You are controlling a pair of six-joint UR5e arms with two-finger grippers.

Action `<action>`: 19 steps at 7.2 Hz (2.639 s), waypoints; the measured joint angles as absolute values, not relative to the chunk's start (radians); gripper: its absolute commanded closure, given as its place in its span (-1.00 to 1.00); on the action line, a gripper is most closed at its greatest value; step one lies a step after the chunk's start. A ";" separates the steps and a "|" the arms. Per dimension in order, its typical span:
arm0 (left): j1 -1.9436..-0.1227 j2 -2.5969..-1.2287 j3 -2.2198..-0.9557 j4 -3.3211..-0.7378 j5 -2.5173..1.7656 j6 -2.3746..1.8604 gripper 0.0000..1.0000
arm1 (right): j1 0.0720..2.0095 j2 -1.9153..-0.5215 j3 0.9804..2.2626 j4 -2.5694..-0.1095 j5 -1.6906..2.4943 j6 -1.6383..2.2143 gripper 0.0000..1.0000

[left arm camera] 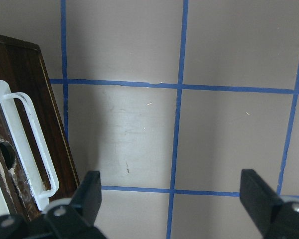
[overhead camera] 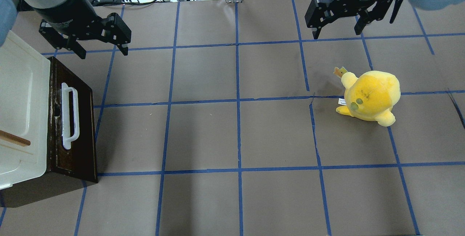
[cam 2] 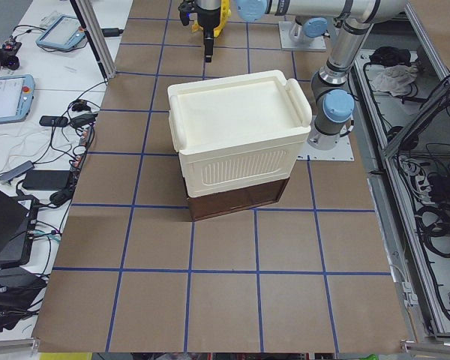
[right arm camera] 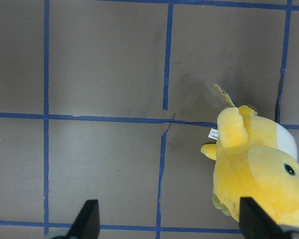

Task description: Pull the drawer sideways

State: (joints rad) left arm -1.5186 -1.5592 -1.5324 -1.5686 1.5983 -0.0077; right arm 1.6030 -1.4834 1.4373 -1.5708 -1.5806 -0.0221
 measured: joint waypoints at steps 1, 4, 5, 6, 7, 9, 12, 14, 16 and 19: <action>-1.519 -1.558 -1.536 -1.568 1.598 -0.008 -1.00 | 1.603 -1.483 1.437 -1.571 -1.580 -0.022 -1.00; -1.520 -1.553 -1.547 -1.570 1.598 -0.008 -1.00 | 1.603 -1.483 1.437 -1.571 -1.581 -0.021 -1.00; -1.520 -1.551 -1.547 -1.578 1.598 -0.008 -1.00 | 1.603 -1.483 1.437 -1.571 -1.581 -0.021 -1.00; -1.520 -1.549 -1.548 -1.587 1.597 -0.008 -1.00 | 1.603 -1.483 1.437 -1.571 -1.580 -0.021 -1.00; -1.520 -1.547 -1.548 -1.594 1.596 -0.008 -1.00 | 1.603 -1.483 1.437 -1.571 -1.580 -0.021 -1.00; -1.520 -1.546 -1.548 -1.603 1.592 -0.008 -1.00 | 1.603 -1.483 1.437 -1.571 -1.581 -0.021 -1.00; -1.520 -1.546 -1.548 -1.613 1.592 -0.009 -1.00 | 1.603 -1.483 1.437 -1.571 -1.580 -0.022 -1.00; -1.518 -1.552 -1.543 -1.613 1.590 -0.008 -1.00 | 1.603 -1.483 1.437 -1.571 -1.581 -0.021 -1.00; -1.517 -1.555 -1.535 -1.613 1.593 -0.013 -1.00 | 1.603 -1.483 1.437 -1.571 -1.580 -0.022 -1.00; -1.521 -1.563 -1.541 -1.608 1.596 -0.032 -1.00 | 1.603 -1.483 1.437 -1.571 -1.581 -0.021 -1.00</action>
State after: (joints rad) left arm -1.5207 -1.5625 -1.5409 -1.6083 1.5964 -0.0324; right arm 1.6030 -1.4834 1.4374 -1.5708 -1.5810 -0.0215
